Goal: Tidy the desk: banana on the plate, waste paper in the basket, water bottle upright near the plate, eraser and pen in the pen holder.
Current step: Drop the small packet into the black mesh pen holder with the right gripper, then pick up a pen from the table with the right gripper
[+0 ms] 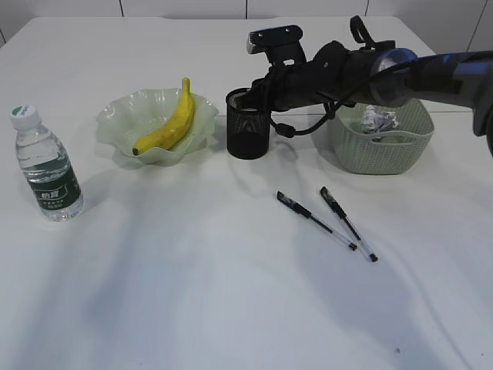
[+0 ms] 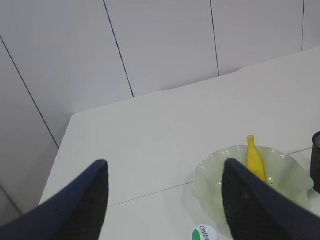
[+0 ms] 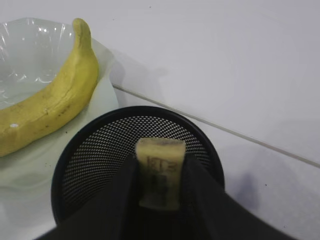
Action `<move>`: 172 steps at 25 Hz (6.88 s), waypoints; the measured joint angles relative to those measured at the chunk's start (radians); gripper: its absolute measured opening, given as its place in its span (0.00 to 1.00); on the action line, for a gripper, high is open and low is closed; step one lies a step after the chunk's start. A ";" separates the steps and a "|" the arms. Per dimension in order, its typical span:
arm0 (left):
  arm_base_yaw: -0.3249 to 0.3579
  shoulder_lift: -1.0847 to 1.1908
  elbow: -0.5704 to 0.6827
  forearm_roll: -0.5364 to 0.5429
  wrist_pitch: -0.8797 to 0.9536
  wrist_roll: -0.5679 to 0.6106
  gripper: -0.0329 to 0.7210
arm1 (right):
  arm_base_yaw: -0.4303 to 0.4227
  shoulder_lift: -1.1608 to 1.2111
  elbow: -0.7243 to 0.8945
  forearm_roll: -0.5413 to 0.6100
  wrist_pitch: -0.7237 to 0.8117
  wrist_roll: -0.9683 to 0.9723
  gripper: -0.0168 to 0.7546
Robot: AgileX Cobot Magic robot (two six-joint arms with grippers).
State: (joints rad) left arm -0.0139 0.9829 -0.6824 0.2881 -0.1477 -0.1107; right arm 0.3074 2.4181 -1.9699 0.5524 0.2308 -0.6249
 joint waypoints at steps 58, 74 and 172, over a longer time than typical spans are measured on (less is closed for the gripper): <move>0.000 0.000 0.000 0.000 0.014 0.000 0.70 | 0.000 -0.014 -0.134 0.044 0.154 -0.044 0.36; 0.000 0.000 0.000 0.000 0.040 0.000 0.70 | -0.006 -0.186 -0.135 -0.120 0.345 -0.046 0.36; 0.000 -0.082 -0.163 -0.139 0.361 -0.022 0.70 | -0.070 -0.111 0.005 -0.544 0.997 0.557 0.36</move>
State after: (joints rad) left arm -0.0139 0.9010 -0.8457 0.1494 0.2128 -0.1325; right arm 0.2375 2.3073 -1.9648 0.0080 1.2274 -0.0681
